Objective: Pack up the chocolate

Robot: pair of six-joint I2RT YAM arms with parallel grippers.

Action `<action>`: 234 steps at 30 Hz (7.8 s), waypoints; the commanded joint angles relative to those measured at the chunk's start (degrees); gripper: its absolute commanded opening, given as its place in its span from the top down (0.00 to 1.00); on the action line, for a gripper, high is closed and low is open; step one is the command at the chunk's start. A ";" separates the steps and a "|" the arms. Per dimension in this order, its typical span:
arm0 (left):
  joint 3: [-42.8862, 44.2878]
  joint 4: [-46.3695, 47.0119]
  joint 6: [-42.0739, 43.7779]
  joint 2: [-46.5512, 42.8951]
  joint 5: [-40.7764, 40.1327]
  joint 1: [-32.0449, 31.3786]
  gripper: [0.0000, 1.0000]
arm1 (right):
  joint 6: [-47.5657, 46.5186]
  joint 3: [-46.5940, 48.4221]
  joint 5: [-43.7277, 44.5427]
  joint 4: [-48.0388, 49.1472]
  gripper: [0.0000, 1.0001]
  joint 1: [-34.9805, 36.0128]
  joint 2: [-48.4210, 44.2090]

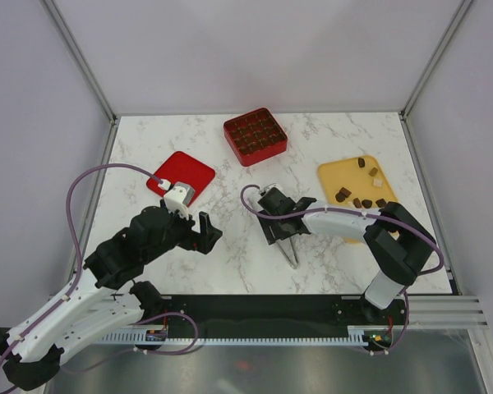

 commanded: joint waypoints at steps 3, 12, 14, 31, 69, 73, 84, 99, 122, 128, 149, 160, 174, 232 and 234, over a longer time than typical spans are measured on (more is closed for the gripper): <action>0.18 0.63 0.86 -0.11 -1.79 -0.04 0.00 | -0.71 6.52 2.64 -11.21 0.27 -0.09 -4.79; 0.18 0.63 0.86 0.33 -1.79 -0.12 0.00 | -1.41 15.67 1.24 -21.85 0.37 -3.06 -9.19; 0.18 0.63 0.95 0.24 -1.70 -0.12 0.00 | -1.76 17.60 0.89 -23.43 0.38 -4.12 -9.63; 0.01 0.54 0.60 0.33 -0.64 -0.04 0.00 | -4.57 28.16 4.75 -30.12 0.44 -23.36 -8.84; 0.18 0.63 1.21 3.76 0.32 -0.12 0.00 | -10.99 30.80 -4.30 -18.79 0.53 -50.01 6.89; 0.36 0.63 1.21 4.11 0.32 -0.12 0.00 | -10.90 30.71 -5.44 -18.70 0.56 -50.01 6.98; 0.36 0.63 1.30 4.02 0.32 -0.12 0.00 | -9.41 30.62 -5.27 -21.59 0.69 -49.92 3.91; 0.27 0.63 1.39 2.79 -0.47 -0.04 0.00 | -8.18 40.02 -9.83 -24.76 0.73 -40.00 0.64; 0.27 0.54 1.39 2.35 -0.56 -0.12 0.00 | -9.58 57.70 -1.66 -22.74 0.74 -23.55 19.20; 0.18 0.63 1.39 2.79 -0.29 -0.12 0.00 | -9.94 55.06 -3.16 -20.19 0.74 -23.46 19.46; 0.18 0.54 1.47 2.88 -0.56 -0.12 0.00 | -10.46 57.34 -1.57 -20.36 0.59 -23.46 21.57; 0.27 0.63 1.47 2.79 -0.12 -0.04 0.00 | -10.81 59.19 0.00 -22.21 0.53 -23.55 19.82; 0.36 1.33 1.74 4.63 4.98 -0.21 0.00 | -5.28 38.37 5.02 -29.77 0.57 -34.52 -1.53; 0.18 2.39 0.59 5.52 -5.04 -0.12 0.02 | -2.82 26.48 -6.85 -22.21 0.72 -48.52 -4.09; -0.17 2.39 0.59 4.73 -5.74 -0.12 0.02 | -2.12 29.98 -7.11 -23.43 0.72 -43.69 -3.83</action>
